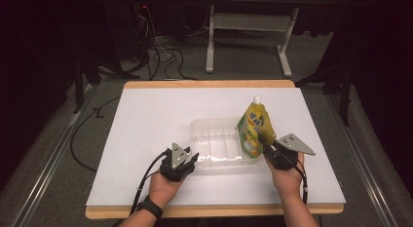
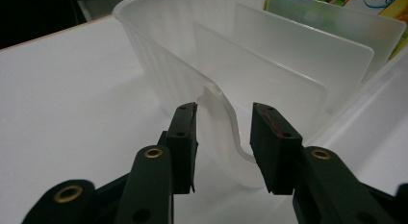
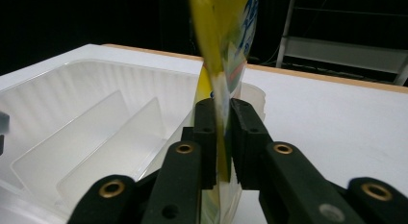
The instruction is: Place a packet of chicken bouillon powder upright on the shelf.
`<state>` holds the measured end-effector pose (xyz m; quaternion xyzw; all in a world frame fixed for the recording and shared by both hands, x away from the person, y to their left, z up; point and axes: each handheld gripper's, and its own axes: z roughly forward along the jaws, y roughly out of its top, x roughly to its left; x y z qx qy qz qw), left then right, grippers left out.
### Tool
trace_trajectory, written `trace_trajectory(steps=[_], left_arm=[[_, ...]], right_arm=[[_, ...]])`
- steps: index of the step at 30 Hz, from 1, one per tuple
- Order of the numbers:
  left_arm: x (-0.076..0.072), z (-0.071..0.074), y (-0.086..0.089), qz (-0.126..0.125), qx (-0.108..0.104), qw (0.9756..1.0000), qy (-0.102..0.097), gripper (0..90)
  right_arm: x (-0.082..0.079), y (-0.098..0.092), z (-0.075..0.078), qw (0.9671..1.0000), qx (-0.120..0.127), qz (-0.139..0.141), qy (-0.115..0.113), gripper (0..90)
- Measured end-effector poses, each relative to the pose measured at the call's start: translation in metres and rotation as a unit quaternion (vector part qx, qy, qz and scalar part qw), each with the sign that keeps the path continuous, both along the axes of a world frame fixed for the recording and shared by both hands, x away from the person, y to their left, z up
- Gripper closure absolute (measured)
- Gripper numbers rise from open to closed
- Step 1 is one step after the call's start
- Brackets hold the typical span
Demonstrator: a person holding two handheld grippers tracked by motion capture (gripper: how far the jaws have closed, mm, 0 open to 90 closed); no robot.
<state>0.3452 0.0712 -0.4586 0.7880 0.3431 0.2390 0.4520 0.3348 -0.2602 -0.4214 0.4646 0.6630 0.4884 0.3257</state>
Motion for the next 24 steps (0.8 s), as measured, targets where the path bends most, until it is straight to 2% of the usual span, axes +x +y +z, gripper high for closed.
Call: trace_trajectory(steps=[15,19,24], left_arm=[[-0.001,0.001,0.007,0.002,-0.010,0.9999,0.000,57.8],[-0.002,0.004,0.008,0.002,-0.006,1.0000,0.000,55.5],[-0.006,0.010,0.012,-0.012,-0.015,0.9998,-0.001,50.9]], right_arm=[[0.001,0.004,0.001,0.9998,-0.002,0.018,0.010,54.9],[-0.002,0.001,0.002,0.9997,-0.003,0.020,0.013,49.5],[-0.014,-0.006,0.003,0.9996,-0.003,0.027,0.013,43.3]])
